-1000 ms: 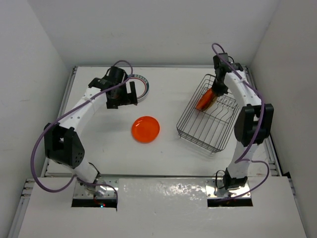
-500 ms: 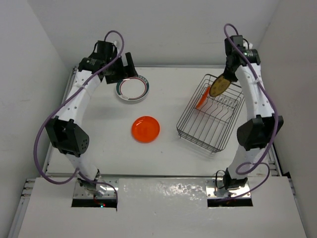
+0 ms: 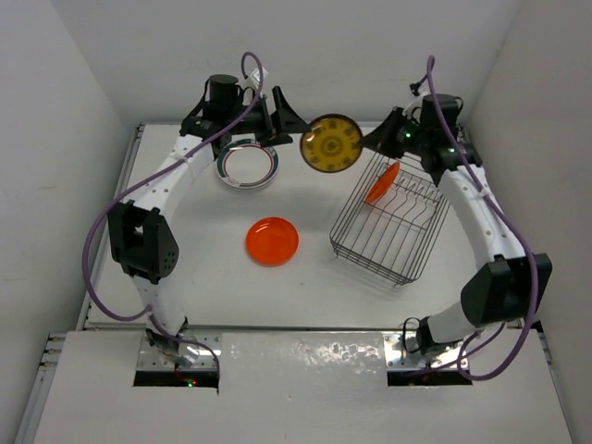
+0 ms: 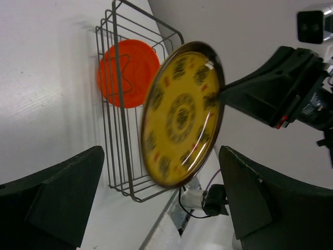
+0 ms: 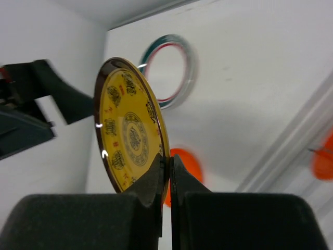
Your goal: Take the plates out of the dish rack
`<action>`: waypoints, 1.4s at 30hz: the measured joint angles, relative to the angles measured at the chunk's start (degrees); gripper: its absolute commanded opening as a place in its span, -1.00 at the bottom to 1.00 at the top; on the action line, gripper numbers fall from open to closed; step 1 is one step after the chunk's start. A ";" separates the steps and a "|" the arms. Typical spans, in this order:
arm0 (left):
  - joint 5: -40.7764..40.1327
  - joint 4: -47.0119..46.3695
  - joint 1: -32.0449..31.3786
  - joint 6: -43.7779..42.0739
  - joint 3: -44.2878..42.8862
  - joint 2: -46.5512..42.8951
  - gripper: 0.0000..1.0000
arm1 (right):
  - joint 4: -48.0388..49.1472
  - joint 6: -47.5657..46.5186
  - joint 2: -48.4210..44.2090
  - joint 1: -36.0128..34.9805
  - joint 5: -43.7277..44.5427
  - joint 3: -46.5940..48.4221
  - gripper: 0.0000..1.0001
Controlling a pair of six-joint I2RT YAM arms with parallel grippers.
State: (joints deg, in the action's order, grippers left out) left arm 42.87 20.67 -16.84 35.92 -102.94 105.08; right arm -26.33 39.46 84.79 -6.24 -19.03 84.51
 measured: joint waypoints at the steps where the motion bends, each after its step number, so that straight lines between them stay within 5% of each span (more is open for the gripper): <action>1: 0.28 -0.39 -0.13 0.39 0.02 0.55 0.59 | 3.89 2.51 0.96 -0.98 -2.69 -1.81 -1.00; 2: 0.59 -0.63 -0.37 0.66 0.09 1.07 0.49 | 6.99 4.57 2.16 -1.84 -4.66 -2.73 -1.00; 6: 1.11 -0.61 -0.48 1.05 1.16 2.16 -1.00 | 17.44 11.41 6.14 -5.29 -10.08 -3.30 -1.00; 8: 3.78 -1.49 -0.09 1.77 1.64 2.14 -1.00 | 18.01 12.31 6.82 -5.86 -9.75 -3.41 -1.00; 9: 2.62 -1.18 0.07 1.20 1.60 1.66 -1.00 | 18.80 12.68 7.39 -5.86 -9.88 -3.34 -0.66; 11: 0.55 0.46 0.04 -0.24 1.60 1.38 -1.00 | 17.90 13.22 7.89 -5.90 -9.46 -3.15 0.51; 13: -4.24 4.59 -0.11 -2.78 2.08 1.31 -1.00 | 13.66 11.06 7.91 -5.90 -7.74 -1.60 0.87; 19: -15.89 13.09 0.07 -8.72 19.06 -3.76 -1.00 | -11.98 0.42 8.46 -6.03 12.22 12.61 0.98; 24: -19.74 17.42 0.07 -10.73 33.33 -9.92 -1.00 | -21.73 -5.07 8.63 -5.09 22.62 14.75 0.98; 27: -20.15 17.59 0.07 -11.45 36.15 -10.86 -0.70 | -24.81 -6.80 9.42 -4.70 25.49 12.74 0.98; 30: -20.50 17.20 0.07 -11.87 37.44 -10.97 0.43 | -26.80 -8.22 11.85 -4.72 27.54 12.41 0.98; 31: -20.90 17.40 0.07 -12.48 37.48 -10.97 0.99 | -27.26 -8.63 13.05 -4.72 28.46 12.46 0.98; 39: -28.30 24.13 0.00 -15.72 32.04 -11.10 1.00 | -32.92 -9.44 25.16 -4.76 38.62 18.29 0.93; 42: -34.38 27.43 0.00 -17.33 27.85 -11.13 1.00 | -33.48 -9.35 27.65 -4.70 40.98 20.31 0.54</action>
State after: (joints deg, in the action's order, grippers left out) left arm 8.49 48.10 -16.84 18.59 -75.09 93.95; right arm -59.81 30.11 112.44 -10.94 21.96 104.81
